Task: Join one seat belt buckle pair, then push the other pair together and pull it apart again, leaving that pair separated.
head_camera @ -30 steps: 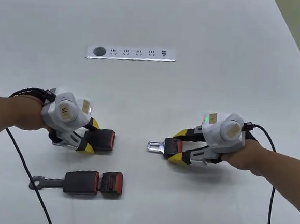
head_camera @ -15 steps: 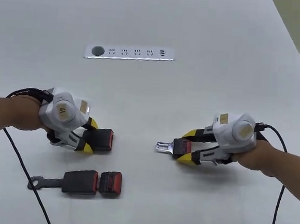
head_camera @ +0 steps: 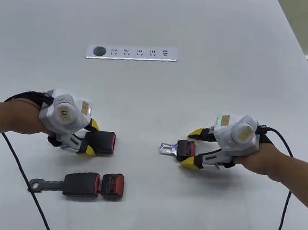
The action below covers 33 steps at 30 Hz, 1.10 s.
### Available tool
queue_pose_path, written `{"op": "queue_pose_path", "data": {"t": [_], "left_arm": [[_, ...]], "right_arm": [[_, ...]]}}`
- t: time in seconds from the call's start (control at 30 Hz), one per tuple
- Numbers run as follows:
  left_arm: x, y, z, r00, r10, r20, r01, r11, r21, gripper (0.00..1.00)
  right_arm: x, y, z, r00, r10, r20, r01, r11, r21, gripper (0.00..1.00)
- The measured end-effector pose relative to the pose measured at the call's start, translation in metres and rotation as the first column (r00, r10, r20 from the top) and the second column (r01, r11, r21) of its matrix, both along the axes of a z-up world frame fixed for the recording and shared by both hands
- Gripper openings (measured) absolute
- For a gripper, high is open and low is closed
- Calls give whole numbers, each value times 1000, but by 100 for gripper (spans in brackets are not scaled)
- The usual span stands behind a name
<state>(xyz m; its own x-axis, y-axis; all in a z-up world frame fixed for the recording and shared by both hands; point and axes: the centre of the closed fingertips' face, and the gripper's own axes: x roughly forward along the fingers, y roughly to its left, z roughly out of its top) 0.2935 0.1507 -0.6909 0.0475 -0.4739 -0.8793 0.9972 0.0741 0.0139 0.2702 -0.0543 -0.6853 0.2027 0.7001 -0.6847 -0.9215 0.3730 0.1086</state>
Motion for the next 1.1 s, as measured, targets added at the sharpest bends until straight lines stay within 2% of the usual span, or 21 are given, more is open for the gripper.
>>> {"op": "queue_pose_path", "data": {"t": [0.1, 0.13, 0.17, 0.2, 0.27, 0.33, 0.4, 0.5, 0.53, 0.57, 0.6, 0.67, 0.7, 0.73, 0.77, 0.8, 0.83, 0.87, 0.93, 1.0, 1.1], "left_arm": [[-5, 1, 5, 999, 48, -17, -49, 999, -25, 59], [-4, 1, 6, 998, 68, -11, -69, 997, -26, 63], [-2, 2, 9, 995, 95, 15, -95, 995, -24, 65], [1, -1, 14, 990, 135, 31, -134, 990, -46, 66], [-2, -9, 25, 982, 190, 5, -188, 976, -108, 66], [3, -10, 36, 962, 274, 9, -269, 951, -155, 68], [7, -8, 41, 932, 364, -8, -357, 911, -204, 70], [19, -3, 60, 895, 444, 44, -406, 852, -331, 70], [17, -1, 64, 886, 462, 37, -423, 840, -340, 71], [15, 3, 68, 869, 494, 22, -457, 820, -345, 75], [15, 5, 69, 862, 507, 19, -469, 812, -348, 78], [16, 15, 71, 825, 565, 20, -522, 775, -356, 84], [16, 20, 75, 798, 603, 9, -558, 744, -368, 86], [16, 22, 78, 784, 621, -5, -576, 724, -380, 88], [14, 23, 86, 766, 643, -18, -591, 693, -413, 91], [14, 27, 88, 752, 659, -17, -603, 676, -423, 91], [11, 33, 88, 740, 673, -8, -612, 668, -423, 91], [10, 36, 89, 735, 678, -11, -615, 660, -431, 92], [4, 41, 93, 709, 703, -45, -642, 618, -454, 92], [-2, 47, 94, 700, 712, -46, -652, 613, -446, 95], [-14, 54, 96, 685, 726, -57, -669, 596, -444, 96]], "right_arm": [[13, -5, 8, 995, -81, 55, 81, 997, 2, 58], [17, -5, 13, 990, -128, 52, 127, 992, 25, 63], [20, -6, 16, 986, -159, 57, 157, 987, 38, 68], [26, -9, 19, 976, -202, 79, 199, 979, 42, 73], [27, -11, 21, 964, -251, 91, 249, 968, 38, 80], [30, -14, 25, 949, -284, 136, 283, 959, 23, 83], [27, -11, 34, 934, -327, 141, 325, 945, 41, 86], [30, -13, 42, 900, -405, 163, 401, 914, 54, 92], [33, -14, 44, 891, -420, 173, 416, 907, 59, 94], [32, -12, 47, 880, -443, 169, 436, 896, 80, 95], [32, -11, 48, 878, -448, 167, 440, 894, 85, 96], [28, -8, 54, 869, -462, 179, 453, 887, 90, 96], [27, -7, 55, 861, -473, 186, 466, 881, 86, 96], [27, -6, 56, 856, -483, 186, 475, 876, 89, 96], [26, -5, 59, 848, -498, 181, 487, 867, 103, 97], [25, -4, 62, 835, -522, 174, 506, 853, 127, 98], [23, -4, 63, 828, -533, 177, 517, 846, 131, 98], [22, -4, 64, 823, -539, 182, 522, 842, 133, 98], [18, 0, 69, 813, -551, 187, 531, 834, 148, 100], [18, -1, 72, 804, -555, 213, 534, 832, 150, 100], [9, 5, 77, 798, -565, 207, 542, 825, 161, 100]]}}
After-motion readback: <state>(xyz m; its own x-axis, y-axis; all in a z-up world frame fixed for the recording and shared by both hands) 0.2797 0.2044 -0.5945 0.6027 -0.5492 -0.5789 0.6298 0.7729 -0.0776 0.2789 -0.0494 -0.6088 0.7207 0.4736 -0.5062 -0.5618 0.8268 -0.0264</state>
